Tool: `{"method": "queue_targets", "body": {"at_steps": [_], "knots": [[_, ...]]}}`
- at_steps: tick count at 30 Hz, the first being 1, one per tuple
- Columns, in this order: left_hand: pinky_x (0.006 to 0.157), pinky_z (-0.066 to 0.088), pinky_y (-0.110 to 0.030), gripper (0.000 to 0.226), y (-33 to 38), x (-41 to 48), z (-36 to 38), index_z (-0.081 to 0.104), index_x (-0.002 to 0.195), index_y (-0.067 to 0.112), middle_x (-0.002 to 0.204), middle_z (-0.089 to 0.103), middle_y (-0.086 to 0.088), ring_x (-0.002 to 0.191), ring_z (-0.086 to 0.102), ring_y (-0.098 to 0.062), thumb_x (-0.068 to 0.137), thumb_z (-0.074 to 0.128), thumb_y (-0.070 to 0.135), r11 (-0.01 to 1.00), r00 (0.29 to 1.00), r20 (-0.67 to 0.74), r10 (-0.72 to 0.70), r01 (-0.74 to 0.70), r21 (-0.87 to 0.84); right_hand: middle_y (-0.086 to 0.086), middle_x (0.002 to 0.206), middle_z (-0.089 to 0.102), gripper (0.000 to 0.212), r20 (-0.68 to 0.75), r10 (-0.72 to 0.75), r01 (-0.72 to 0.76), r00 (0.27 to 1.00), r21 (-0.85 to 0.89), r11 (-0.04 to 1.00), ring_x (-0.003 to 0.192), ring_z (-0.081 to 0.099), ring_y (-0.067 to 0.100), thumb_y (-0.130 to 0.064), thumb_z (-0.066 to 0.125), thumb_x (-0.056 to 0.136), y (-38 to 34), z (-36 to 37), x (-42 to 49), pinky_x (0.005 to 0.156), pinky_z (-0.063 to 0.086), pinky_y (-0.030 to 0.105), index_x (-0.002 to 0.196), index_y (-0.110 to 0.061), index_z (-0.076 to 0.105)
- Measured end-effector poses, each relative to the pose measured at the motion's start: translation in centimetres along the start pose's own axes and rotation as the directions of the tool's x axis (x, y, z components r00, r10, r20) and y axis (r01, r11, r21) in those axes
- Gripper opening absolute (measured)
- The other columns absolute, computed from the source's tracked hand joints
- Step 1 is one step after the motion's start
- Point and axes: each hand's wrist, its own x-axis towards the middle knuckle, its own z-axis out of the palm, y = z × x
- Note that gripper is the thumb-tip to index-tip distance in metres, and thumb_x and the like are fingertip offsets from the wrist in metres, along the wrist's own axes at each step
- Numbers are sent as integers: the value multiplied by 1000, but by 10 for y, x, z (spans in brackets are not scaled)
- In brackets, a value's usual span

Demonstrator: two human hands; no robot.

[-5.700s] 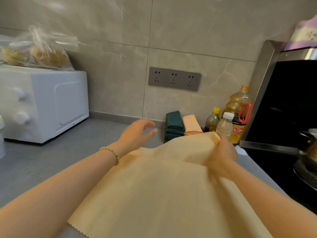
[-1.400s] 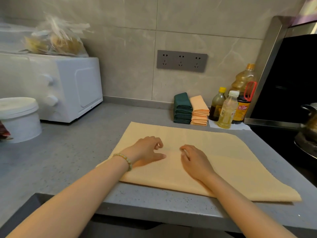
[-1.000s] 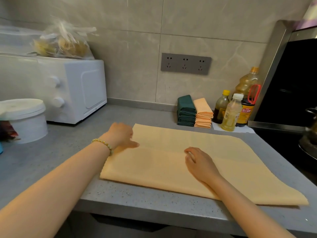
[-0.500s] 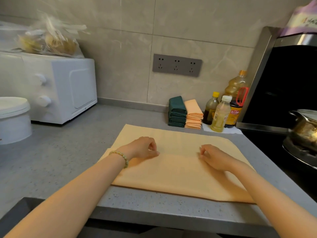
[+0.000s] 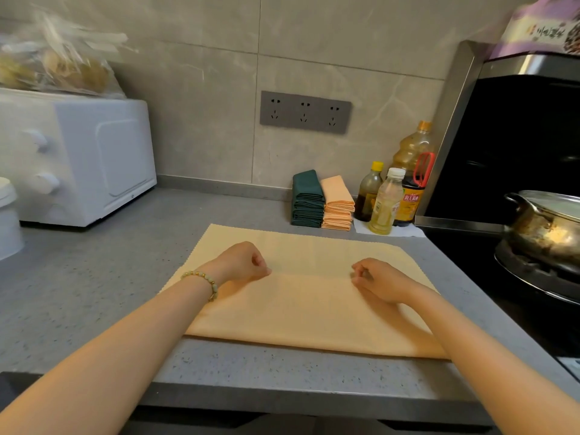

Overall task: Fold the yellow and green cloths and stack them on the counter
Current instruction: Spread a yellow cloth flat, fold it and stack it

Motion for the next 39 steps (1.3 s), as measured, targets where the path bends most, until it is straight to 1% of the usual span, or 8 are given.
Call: {"method": "queue_targets", "body": {"at_steps": [8,11,13,16,19,22,27,39], "knots": [[73,45,-23,13,6,-2,0,69,82,11,83,64,2,78,56,-14,87,67,23,999,1000,-12,-27,27,20,2,135,51,15,6,44,-44,999,25,999,117,50,20,-23,57,93,-2,0,-1,101,39,30,79,-25,51],[86,47,-28,17,13,-8,4,61,96,16,106,62,0,98,57,-17,89,64,31,997,999,-29,-33,35,74,3,136,50,14,15,58,-59,998,71,996,120,49,21,-22,56,93,-5,0,-2,101,37,31,80,-24,50],[100,41,-35,33,25,-15,11,53,121,18,129,52,-2,119,48,-20,93,55,35,987,999,-41,17,-10,163,4,135,50,1,31,83,-86,996,79,993,121,48,21,-23,53,95,-10,1,-5,100,37,31,94,-22,52],[111,28,-37,52,58,-29,29,22,149,13,150,31,-7,138,29,-25,101,38,28,969,996,-8,90,-86,231,4,144,41,34,11,35,-36,999,141,989,130,42,20,-21,44,99,-33,10,-12,104,32,26,132,-15,44],[109,27,-37,49,83,-38,48,19,149,11,150,30,-9,137,28,-27,102,31,16,958,998,3,56,-54,283,6,151,33,43,-33,17,-10,999,209,978,138,33,19,-18,33,102,-66,29,-25,111,23,27,144,-10,34],[107,31,-36,46,83,-46,68,27,145,12,147,34,-7,133,32,-26,99,29,12,942,999,-8,47,-42,333,9,139,45,36,-31,46,-41,998,152,988,129,40,26,-15,29,100,-79,52,-38,108,30,35,132,-7,43],[119,7,-38,51,72,-53,91,12,152,16,160,11,1,146,10,-20,103,19,30,936,995,-63,81,-54,349,-2,159,11,48,-70,27,-29,997,-27,999,146,5,16,-28,18,103,-80,65,-57,118,2,40,150,-20,19],[119,-1,-44,68,69,-55,94,10,151,34,161,2,0,147,0,-23,93,21,66,938,995,16,94,-94,334,-5,159,-4,54,-83,242,-251,967,-135,958,146,-6,17,-46,11,100,5,41,-92,118,-2,42,151,-31,5]]}}
